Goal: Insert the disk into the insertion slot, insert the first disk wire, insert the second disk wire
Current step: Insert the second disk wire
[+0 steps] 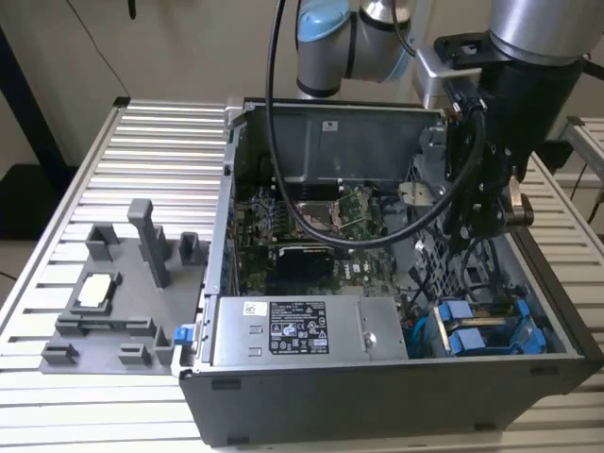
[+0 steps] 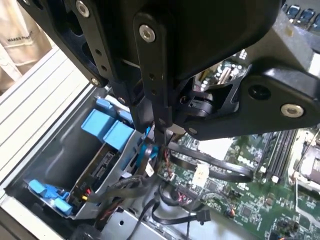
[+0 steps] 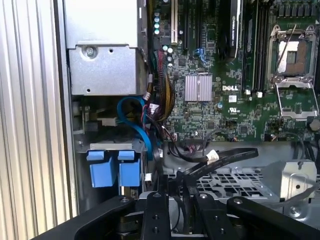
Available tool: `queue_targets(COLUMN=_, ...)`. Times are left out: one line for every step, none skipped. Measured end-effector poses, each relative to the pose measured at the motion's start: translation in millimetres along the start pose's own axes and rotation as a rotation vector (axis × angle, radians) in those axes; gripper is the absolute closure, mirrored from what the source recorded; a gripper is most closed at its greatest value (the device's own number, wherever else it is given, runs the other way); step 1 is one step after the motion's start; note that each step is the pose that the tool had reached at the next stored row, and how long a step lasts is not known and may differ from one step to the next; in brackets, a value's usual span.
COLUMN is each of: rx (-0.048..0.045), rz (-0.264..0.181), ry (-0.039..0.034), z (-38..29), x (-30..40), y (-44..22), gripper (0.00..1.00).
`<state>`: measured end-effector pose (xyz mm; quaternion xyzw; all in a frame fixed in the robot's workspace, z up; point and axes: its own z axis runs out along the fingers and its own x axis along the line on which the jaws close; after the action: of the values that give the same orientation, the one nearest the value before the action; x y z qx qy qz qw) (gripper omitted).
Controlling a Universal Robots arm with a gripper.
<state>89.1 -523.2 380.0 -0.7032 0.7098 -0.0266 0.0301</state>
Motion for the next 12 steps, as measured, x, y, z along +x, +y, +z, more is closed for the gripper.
queue_targets(rx=0.0048, rz=-0.001, ry=0.0082, z=0.3, x=-0.6, y=1.3, gripper=0.73)
queue_targets(rx=0.0083, rz=-0.003, ry=0.0156, z=0.6, x=-1.5, y=2.6, gripper=0.73)
queue_targets(rx=0.0109, rz=-0.004, ry=0.0219, z=1.1, x=-2.6, y=3.8, gripper=0.73)
queue_targets(rx=0.0131, rz=-0.007, ry=0.0279, z=1.7, x=-3.8, y=4.5, gripper=0.73)
queue_targets(rx=0.0156, rz=-0.011, ry=0.034, z=2.2, x=-5.0, y=5.0, gripper=0.73)
queue_targets(rx=0.0188, rz=-0.016, ry=0.0393, z=2.8, x=-6.0, y=5.4, gripper=0.73)
queue_targets(rx=0.0221, rz=-0.02, ry=0.0431, z=3.4, x=-6.7, y=5.8, gripper=0.73)
queue_targets(rx=0.0243, rz=-0.024, ry=0.0461, z=4.0, x=-6.9, y=6.5, gripper=0.73)
queue_targets(rx=0.0254, rz=-0.027, ry=0.0497, z=4.6, x=-7.0, y=7.4, gripper=0.73)
queue_targets(rx=0.0259, rz=-0.031, ry=0.0531, z=5.2, x=-7.0, y=8.1, gripper=0.73)
queue_targets(rx=0.0266, rz=-0.036, ry=0.0578, z=5.5, x=-7.0, y=8.8, gripper=0.73)
queue_targets(rx=0.0278, rz=-0.042, ry=0.0615, z=6.0, x=-7.0, y=9.1, gripper=0.73)
